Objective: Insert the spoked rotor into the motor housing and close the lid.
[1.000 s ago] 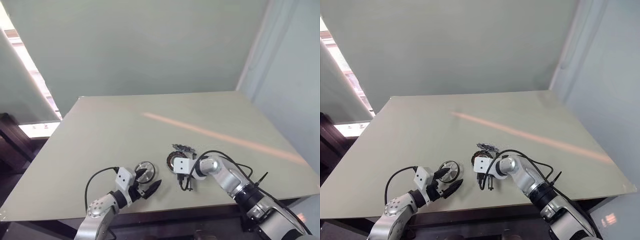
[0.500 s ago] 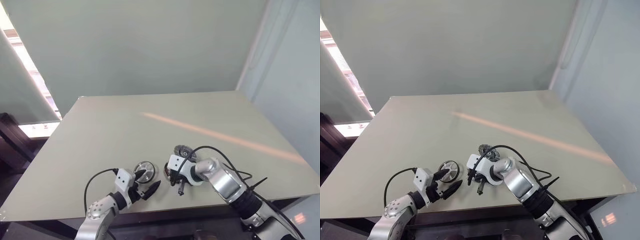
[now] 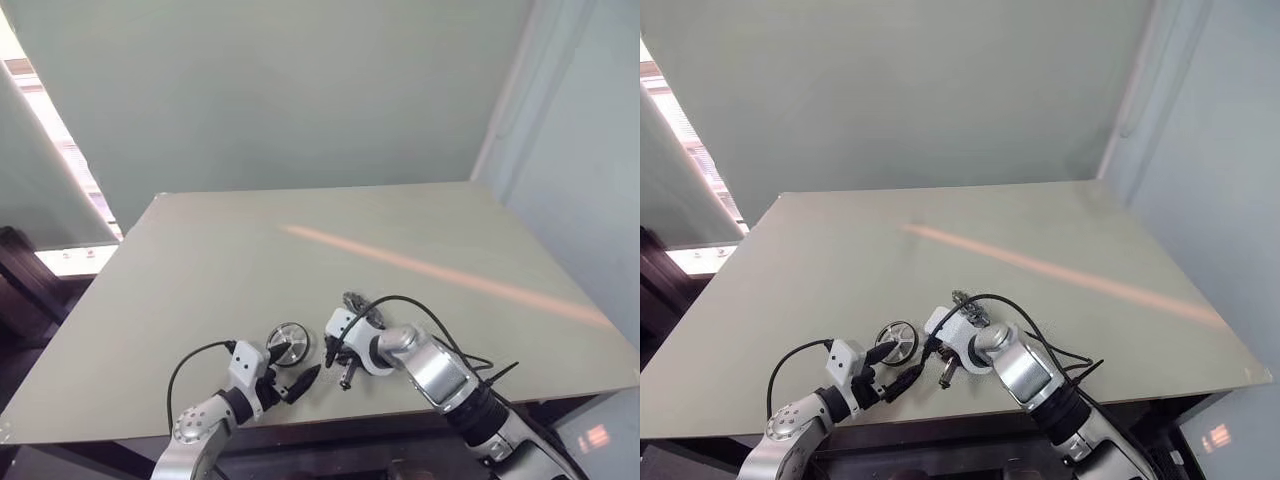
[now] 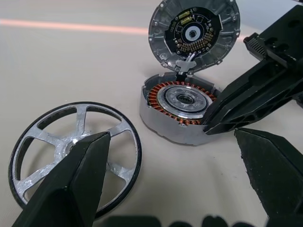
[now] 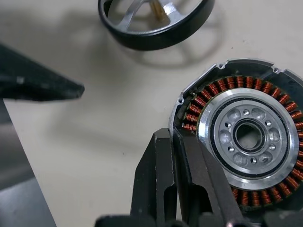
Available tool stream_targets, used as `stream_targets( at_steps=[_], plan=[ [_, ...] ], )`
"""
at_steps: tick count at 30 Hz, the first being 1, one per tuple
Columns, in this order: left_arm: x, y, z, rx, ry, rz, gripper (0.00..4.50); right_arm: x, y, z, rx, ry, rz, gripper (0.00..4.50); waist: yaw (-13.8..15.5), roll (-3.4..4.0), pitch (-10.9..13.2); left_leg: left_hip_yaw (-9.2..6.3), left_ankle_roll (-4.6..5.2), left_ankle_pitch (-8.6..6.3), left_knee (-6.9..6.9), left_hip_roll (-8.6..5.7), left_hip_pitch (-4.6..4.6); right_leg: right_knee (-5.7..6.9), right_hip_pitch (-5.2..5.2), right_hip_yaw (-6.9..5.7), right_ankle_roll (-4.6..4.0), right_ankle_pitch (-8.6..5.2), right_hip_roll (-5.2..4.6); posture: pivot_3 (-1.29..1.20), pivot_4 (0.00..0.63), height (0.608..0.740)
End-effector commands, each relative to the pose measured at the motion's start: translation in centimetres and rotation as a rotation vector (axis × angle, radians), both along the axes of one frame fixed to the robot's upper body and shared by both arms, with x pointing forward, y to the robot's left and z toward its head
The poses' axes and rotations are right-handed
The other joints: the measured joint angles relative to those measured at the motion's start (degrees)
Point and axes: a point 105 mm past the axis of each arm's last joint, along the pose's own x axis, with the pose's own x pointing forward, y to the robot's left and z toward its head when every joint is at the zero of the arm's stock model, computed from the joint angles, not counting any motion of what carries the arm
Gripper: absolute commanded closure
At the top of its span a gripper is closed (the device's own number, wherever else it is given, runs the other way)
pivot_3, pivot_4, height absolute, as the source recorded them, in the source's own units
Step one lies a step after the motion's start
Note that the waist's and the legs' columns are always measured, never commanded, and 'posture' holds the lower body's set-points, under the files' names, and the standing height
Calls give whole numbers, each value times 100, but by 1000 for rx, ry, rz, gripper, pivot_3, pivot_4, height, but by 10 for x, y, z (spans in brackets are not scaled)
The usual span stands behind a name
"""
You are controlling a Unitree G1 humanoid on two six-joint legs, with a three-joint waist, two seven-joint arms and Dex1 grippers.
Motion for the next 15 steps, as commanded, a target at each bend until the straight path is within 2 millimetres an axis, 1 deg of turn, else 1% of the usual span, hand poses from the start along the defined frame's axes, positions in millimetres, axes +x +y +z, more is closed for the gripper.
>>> stream_targets(
  at_steps=[1, 7, 15],
  plan=[
    [7, 0, 14, 0, -63, 2, 0, 10, 3, 14, 59, -45, -48, 4459, 1, 0, 0, 0, 0, 0, 0, 0, 0, 0, 0, -1, 0, 0, 0, 0, 0, 740],
    [8, -2, 13, -2, -63, -3, 0, 13, 5, 16, 121, -20, -119, 4459, 2, 0, 0, 0, 0, 0, -1, 0, -1, -1, 0, -1, 0, 0, 0, 0, 0, 740],
    [8, -3, 13, -4, -63, -7, 0, 13, 5, 16, 129, -19, -128, 4459, 1, 0, 0, 0, 0, 0, 0, 0, -1, -1, 0, -1, 0, 0, 0, 0, 0, 740]
  ],
)
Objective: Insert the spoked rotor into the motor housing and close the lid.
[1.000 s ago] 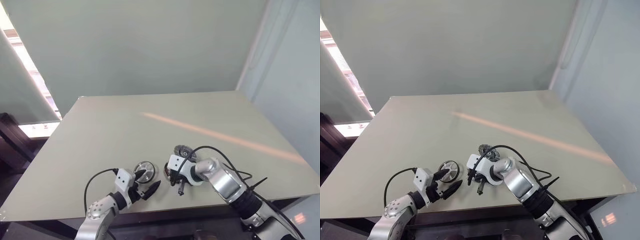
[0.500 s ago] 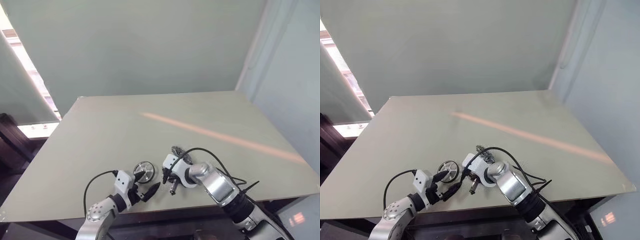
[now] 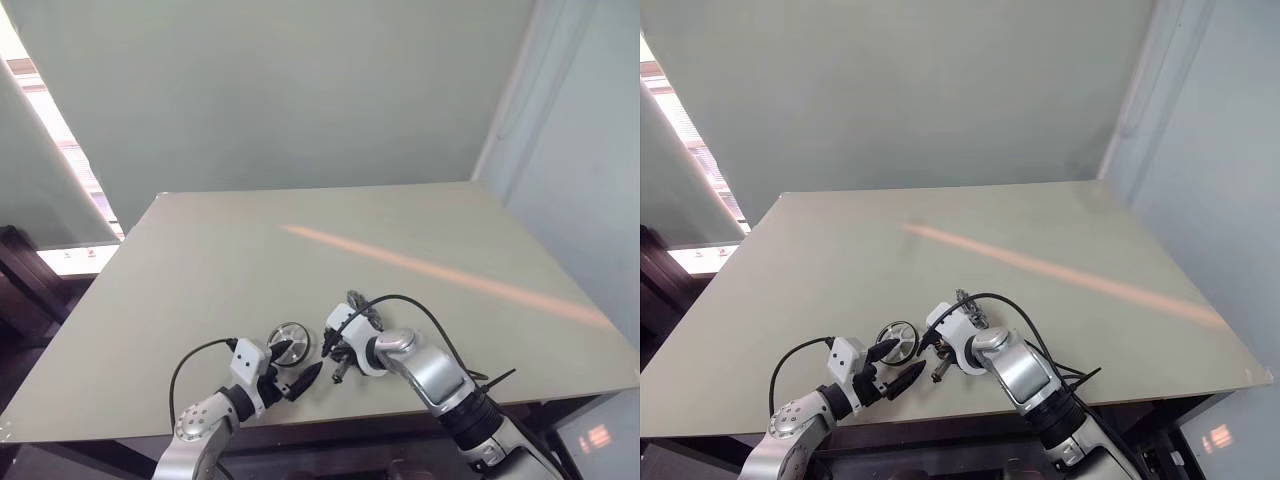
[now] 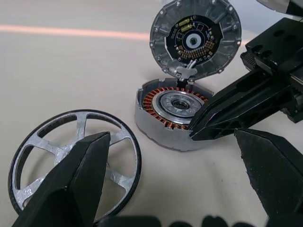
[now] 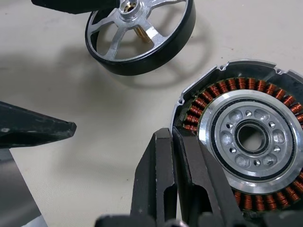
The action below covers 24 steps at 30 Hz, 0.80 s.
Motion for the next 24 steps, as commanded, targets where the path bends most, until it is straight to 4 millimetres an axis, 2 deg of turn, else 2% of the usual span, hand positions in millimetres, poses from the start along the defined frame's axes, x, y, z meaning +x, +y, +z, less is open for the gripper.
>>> stream_targets(
  at_steps=[1, 6, 9, 20, 24],
  plan=[
    [5, 0, 10, 5, -49, -4, 0, 9, 1, 17, 36, -56, -11, 4459, 0, 0, 0, 0, 0, 0, 0, 0, 0, 0, 0, 0, 0, 0, 0, 0, 0, 740],
    [4, 0, 9, 9, -46, -6, 0, 4, 3, 18, 30, -58, 31, 4459, 1, 0, 0, 0, 0, 0, 0, 0, 0, -1, 1, 0, 0, 0, 0, 0, 0, 740],
    [4, 0, 8, 10, -45, -4, 0, 3, 3, 19, 35, -61, 38, 3849, 0, 0, 0, 0, 0, 0, 0, 0, 0, -2, 0, 0, 0, 0, 0, 0, 0, 740],
    [5, 1, 9, 10, -46, 3, 0, 5, 3, 25, 45, -84, 40, 17, 0, 0, 0, 0, 0, 0, -3, 0, -1, -3, -1, 0, 0, 0, 0, 0, 0, 740],
    [5, 8, 14, -32, -47, 50, 0, 5, 1, 34, 77, -106, 51, 17, 0, 0, 0, 0, 0, 0, -3, 0, -1, -3, -1, 0, 0, 0, 0, 0, 0, 740]
  ],
)
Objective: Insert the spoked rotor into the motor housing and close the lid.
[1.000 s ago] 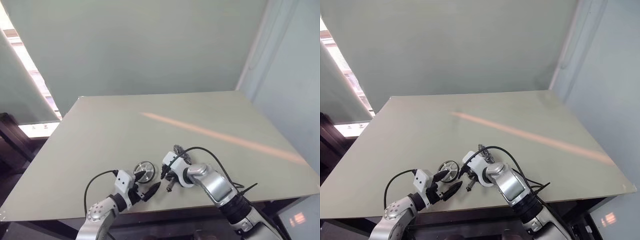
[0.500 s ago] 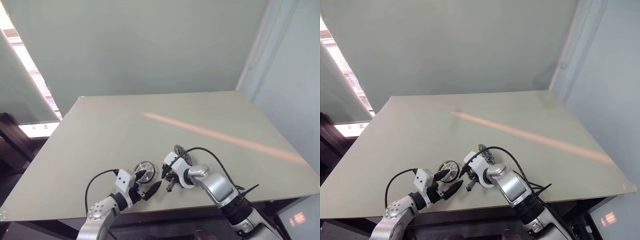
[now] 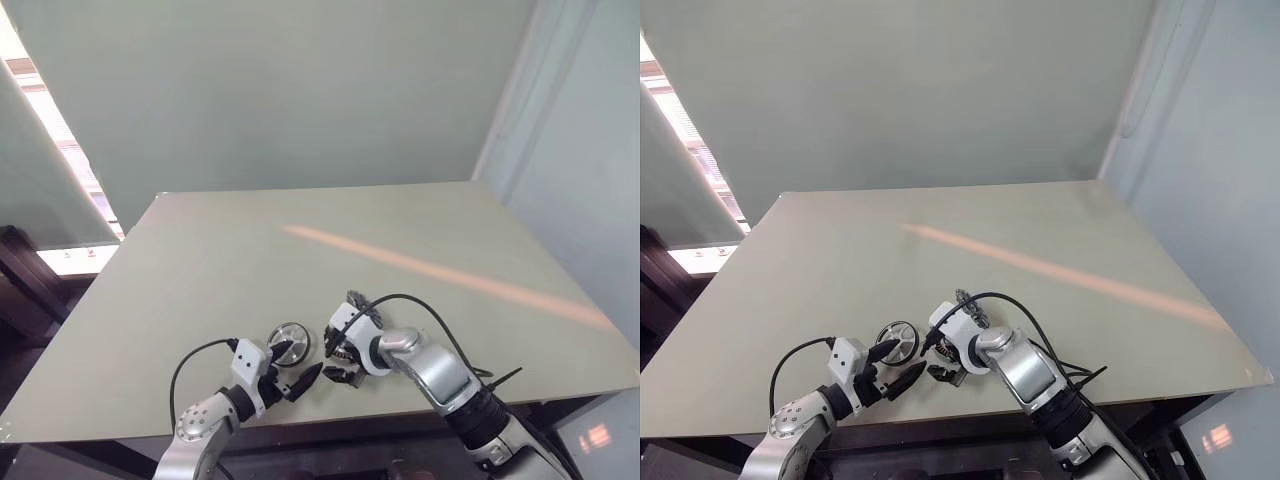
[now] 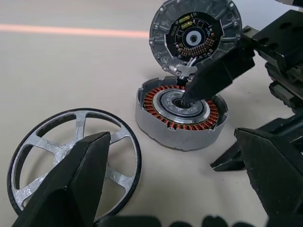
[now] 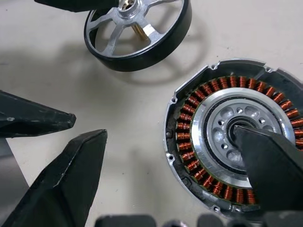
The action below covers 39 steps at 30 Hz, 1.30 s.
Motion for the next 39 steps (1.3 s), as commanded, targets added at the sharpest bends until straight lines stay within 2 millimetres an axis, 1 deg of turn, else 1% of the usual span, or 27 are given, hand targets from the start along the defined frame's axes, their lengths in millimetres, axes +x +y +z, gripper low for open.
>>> stream_targets(
  at_steps=[1, 5, 10, 13, 15, 18, 22, 24, 28, 31, 35, 39],
  plan=[
    [5, 12, 17, -58, -47, 69, 0, 5, 6, 33, 89, -97, 44, 17, 0, 0, 0, 0, 0, 0, 0, 0, 0, 0, 0, 0, 0, 0, 0, 0, 0, 740],
    [1, 25, 19, -123, -11, 140, 0, 2, 5, 43, 140, -140, 84, 17, -3, 0, 0, 0, 0, 0, -2, 1, -2, -2, -3, 0, 0, 0, -1, 0, 0, 740],
    [-6, 54, 17, -194, 45, 286, 0, 2, -1, 53, 202, -210, 96, 17, -11, -1, 1, 0, 0, -1, -4, 2, -2, -5, -4, -1, 0, 0, -1, 0, 0, 740],
    [-10, 59, 12, -238, 115, 346, 0, -3, -2, 58, 244, -255, 137, 17, -3, -2, 1, -2, 0, -1, -4, 3, -2, -10, -4, -4, 0, -1, -2, 0, 0, 740],
    [-10, 58, 6, -279, 188, 377, 0, -8, -1, 59, 255, -279, 171, 17, -1, -3, 2, 0, -1, -1, -3, 3, -3, -12, -2, -3, 0, -1, -3, 0, 0, 740],
    [-6, 50, -3, -335, 295, 383, 0, -13, 1, 57, 264, -289, 193, 17, -2, -6, 2, -1, -1, -1, 0, 2, -2, -13, 2, -5, 1, -1, -3, 0, 0, 740],
    [-2, 40, -15, -377, 436, 387, 0, -13, 2, 59, 269, -312, 198, 17, -6, -8, 2, -2, -1, -1, 1, 3, 2, -9, 3, -6, 0, -1, 0, 0, 0, 740],
    [-1, 37, -18, -389, 479, 388, 0, -13, 3, 60, 272, -319, 197, 17, 1, -8, 1, -2, -1, -1, 1, 3, 2, -9, 4, -6, 1, -1, 0, 0, 0, 740],
    [9, 35, -23, -442, 526, 429, 0, -14, 2, 61, 275, -328, 197, 17, 22, -2, 0, -7, -1, 0, 1, -2, 3, -13, 12, -7, 1, -1, -2, 0, 0, 740],
    [17, 32, -23, -452, 522, 437, 0, -15, 0, 61, 274, -330, 196, 17, 18, -2, 0, -12, -2, 0, 9, -4, 13, -13, 25, -10, 1, -1, -2, 0, 0, 740],
    [28, 22, -25, -474, 529, 425, 0, -16, -1, 60, 273, -332, 189, 17, 21, 0, 0, -11, -8, 4, 12, -5, 29, -14, 29, -10, 1, -1, -3, 0, 0, 740],
    [33, 15, -26, -473, 517, 413, 0, -16, -1, 61, 276, -337, 181, 17, 19, 0, -1, -11, -11, 12, 12, -4, 31, -14, 31, -10, 1, -1, -3, 0, 0, 740]
  ],
)
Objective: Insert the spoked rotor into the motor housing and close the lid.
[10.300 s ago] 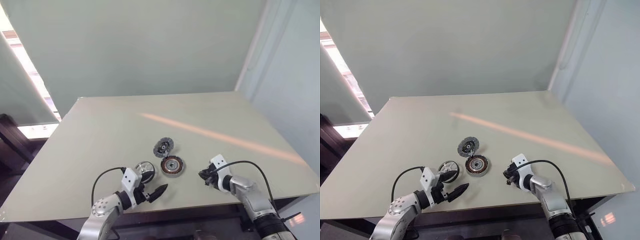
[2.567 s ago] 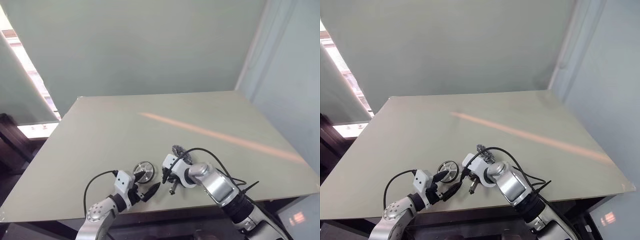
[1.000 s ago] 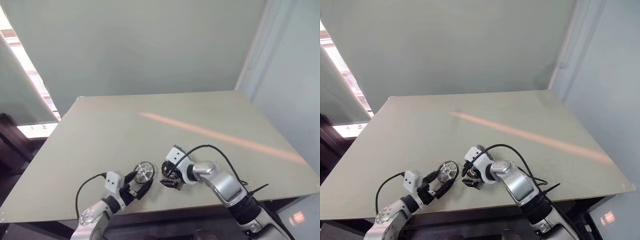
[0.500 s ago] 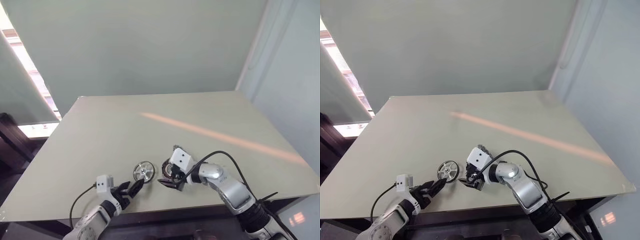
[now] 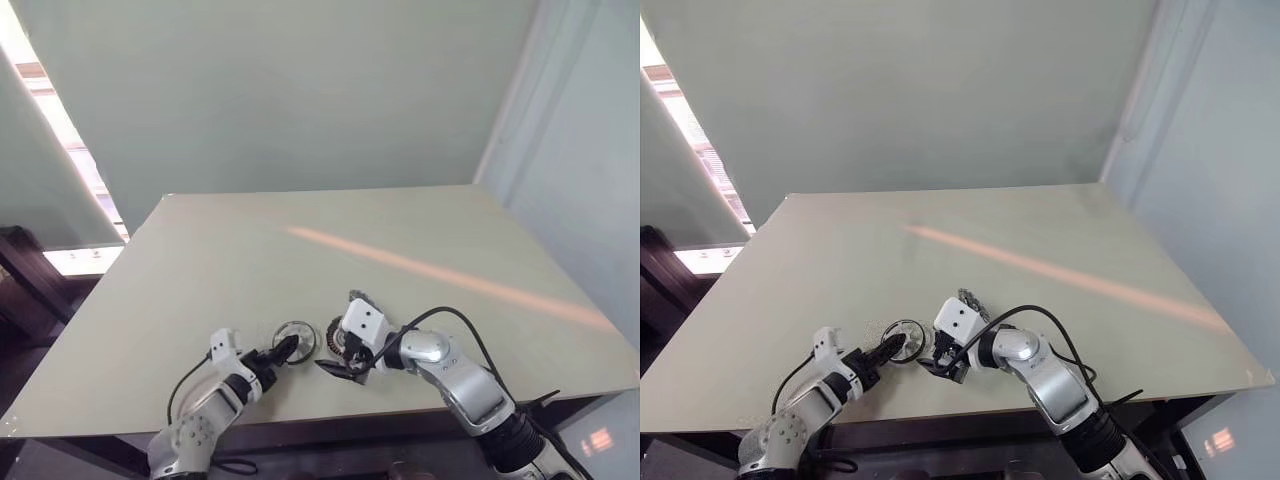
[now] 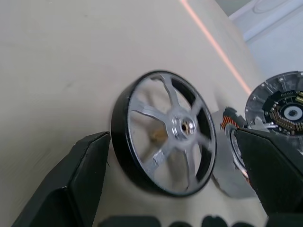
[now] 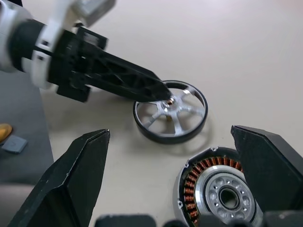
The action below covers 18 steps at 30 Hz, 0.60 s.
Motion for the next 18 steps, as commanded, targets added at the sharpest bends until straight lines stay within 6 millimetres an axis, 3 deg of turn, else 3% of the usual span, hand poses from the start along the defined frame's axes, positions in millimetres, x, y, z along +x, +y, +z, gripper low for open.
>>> stream_targets(
  at_steps=[1, 3, 13, 18],
  plan=[
    [2, -12, -6, -6, 16, -30, 0, 1, 2, 19, 43, -69, 1, 17, 2, 0, 0, 0, -1, 1, 0, 0, -1, 0, 0, 1, 0, 0, 0, 0, 0, 740],
    [3, -12, -6, -1, 8, -27, 0, 2, 1, 19, 43, -69, -5, 17, 2, 0, 0, -1, -1, 1, 0, -1, -2, 0, 0, 0, 0, 0, -1, 0, 0, 740],
    [4, -6, -8, -8, 9, 15, 3361, 3, -2, 18, 41, -68, -22, 0, 3, -10, -5, -2, 2, -1, -16, -3, -31, -8, -12, 1, 0, 0, -1, 0, 0, 740],
    [7, -4, 0, -68, -23, 51, 4102, 4, -2, 18, 40, -70, -23, 0, -12, -12, -7, -2, 1, -1, -16, -1, -16, -7, -4, 1, 0, 0, -1, 0, 0, 740]
  ],
)
